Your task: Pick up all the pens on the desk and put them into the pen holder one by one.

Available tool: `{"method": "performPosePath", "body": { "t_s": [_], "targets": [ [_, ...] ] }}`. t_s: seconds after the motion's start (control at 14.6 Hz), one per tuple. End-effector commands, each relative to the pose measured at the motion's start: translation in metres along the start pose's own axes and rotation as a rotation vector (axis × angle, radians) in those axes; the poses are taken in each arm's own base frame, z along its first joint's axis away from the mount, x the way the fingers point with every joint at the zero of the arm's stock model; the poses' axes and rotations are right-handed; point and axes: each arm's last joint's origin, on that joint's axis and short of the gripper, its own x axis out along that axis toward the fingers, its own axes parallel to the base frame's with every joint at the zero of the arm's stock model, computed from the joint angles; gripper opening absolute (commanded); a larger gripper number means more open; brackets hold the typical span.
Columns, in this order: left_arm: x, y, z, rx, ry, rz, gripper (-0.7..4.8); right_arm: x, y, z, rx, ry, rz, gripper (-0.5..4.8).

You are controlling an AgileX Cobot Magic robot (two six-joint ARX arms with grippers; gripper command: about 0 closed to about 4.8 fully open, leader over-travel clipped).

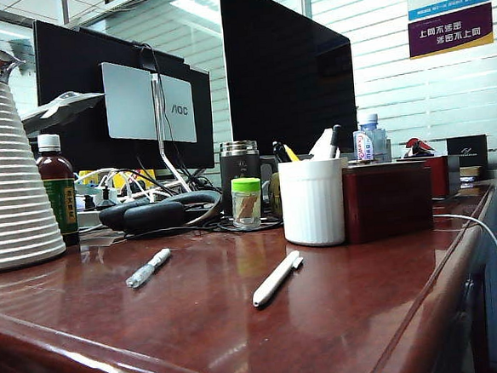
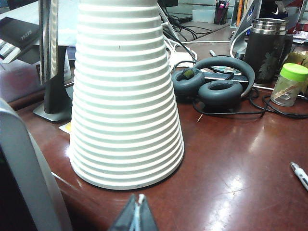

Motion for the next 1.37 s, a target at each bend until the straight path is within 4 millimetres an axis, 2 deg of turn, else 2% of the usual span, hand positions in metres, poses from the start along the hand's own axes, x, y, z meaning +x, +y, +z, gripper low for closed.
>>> {"method": "performPosePath", "body": {
  "t_s": [0.07, 0.34, 0.41, 0.48, 0.55, 0.62, 0.82, 0.89, 1.03, 1.1, 1.24, 1.37],
  "targets": [
    [0.0, 0.0, 0.001, -0.001, -0.012, -0.006, -0.06, 0.0, 0.0, 0.0, -0.03, -0.008, -0.001, -0.05],
    [0.0, 0.0, 0.002, -0.013, -0.016, -0.007, -0.06, 0.0, 0.0, 0.002, -0.021, -0.014, 0.011, -0.05],
    [-0.002, -0.001, 0.011, -0.154, -0.061, -0.042, 0.31, -0.004, 0.003, 0.017, 0.047, -0.048, 0.095, 0.45],
    [-0.004, -0.001, 0.022, -0.236, -0.093, -0.083, 2.0, -0.009, 0.006, 0.034, 0.05, -0.079, 0.177, 2.36],
    [-0.007, -0.002, 0.032, -0.238, -0.123, -0.131, 3.8, -0.017, 0.007, 0.053, 0.05, -0.095, 0.188, 3.07],
    [-0.011, -0.003, 0.045, -0.234, -0.153, -0.189, 4.4, -0.029, 0.007, 0.075, 0.048, -0.106, 0.188, 3.08],
    [-0.03, -0.004, 0.088, -0.217, -0.184, -0.262, 4.41, -0.054, 0.009, 0.13, -0.008, -0.113, 0.236, 3.38],
    [-0.037, -0.004, 0.105, -0.212, -0.18, -0.28, 4.69, -0.054, 0.011, 0.148, -0.013, -0.093, 0.273, 3.38],
    [-0.037, -0.003, 0.144, -0.195, -0.174, -0.332, 4.79, -0.04, 0.018, 0.183, -0.004, -0.102, 0.442, 3.38],
    [-0.032, -0.002, 0.158, -0.177, -0.162, -0.352, 4.79, -0.034, 0.021, 0.194, 0.057, -0.091, 0.498, 3.37],
    [-0.014, 0.0, 0.18, -0.179, -0.08, -0.413, 4.79, -0.011, 0.026, 0.209, 0.125, 0.047, 0.57, 3.37],
    [0.013, -0.001, 0.188, -0.201, 0.025, -0.467, 4.79, 0.02, 0.031, 0.21, 0.164, 0.219, 0.64, 3.37]
  ]
}}
